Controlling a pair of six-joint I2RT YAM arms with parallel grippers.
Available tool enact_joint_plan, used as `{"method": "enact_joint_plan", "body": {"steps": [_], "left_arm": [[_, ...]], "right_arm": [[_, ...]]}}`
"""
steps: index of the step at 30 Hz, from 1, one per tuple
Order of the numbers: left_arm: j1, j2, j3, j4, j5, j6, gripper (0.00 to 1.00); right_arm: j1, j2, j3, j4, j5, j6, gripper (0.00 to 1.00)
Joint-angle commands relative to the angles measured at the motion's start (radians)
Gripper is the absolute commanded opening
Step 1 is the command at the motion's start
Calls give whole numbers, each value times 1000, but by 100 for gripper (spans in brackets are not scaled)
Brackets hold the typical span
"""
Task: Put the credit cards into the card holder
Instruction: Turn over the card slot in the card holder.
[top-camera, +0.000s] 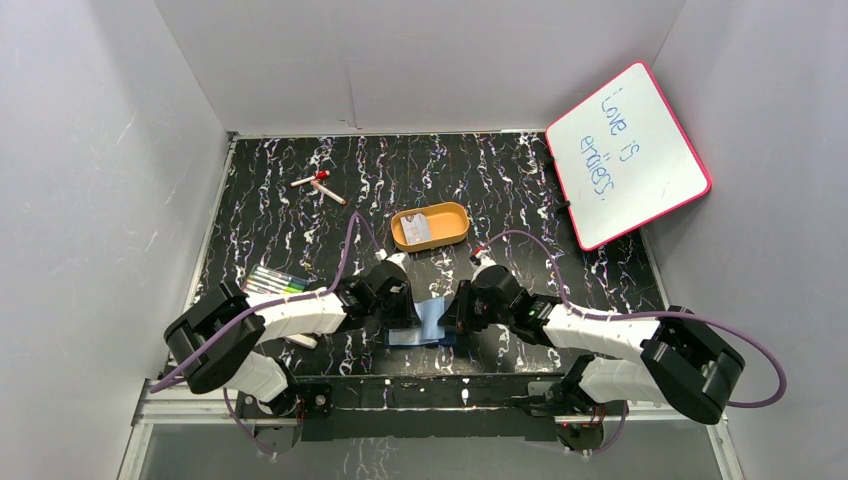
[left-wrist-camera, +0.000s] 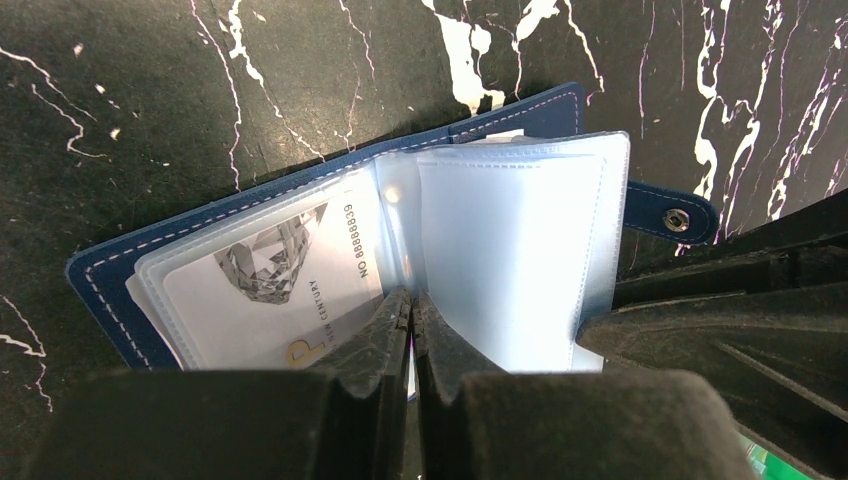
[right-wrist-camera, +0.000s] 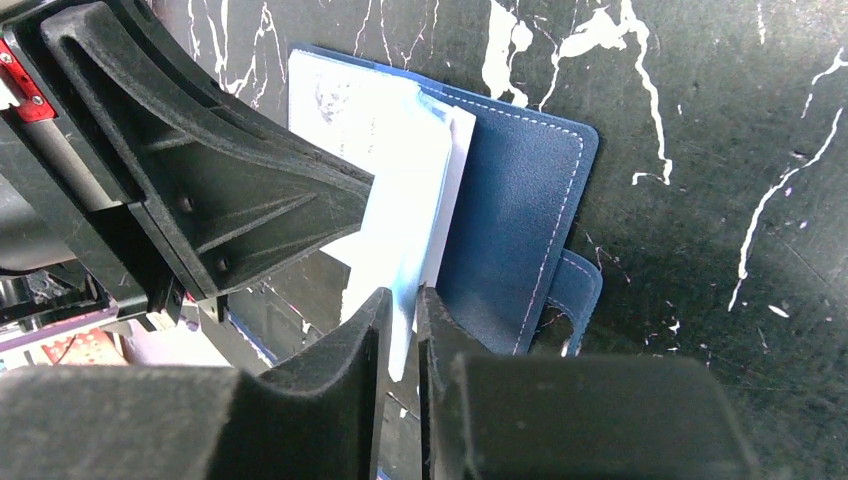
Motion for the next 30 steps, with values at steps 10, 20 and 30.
{"method": "enact_joint_plan", "body": {"steps": [10, 20, 30], "left_arm": [[-2, -8, 4, -23, -19, 14, 2], [-2, -7, 7, -28, -18, 19, 2], [-2, -5, 12, -31, -19, 23, 3]], "right_arm": [[5, 25, 38, 76, -38, -11, 31], [3, 71, 62, 115, -73, -15, 41], [4, 95, 65, 154, -89, -5, 44]]}}
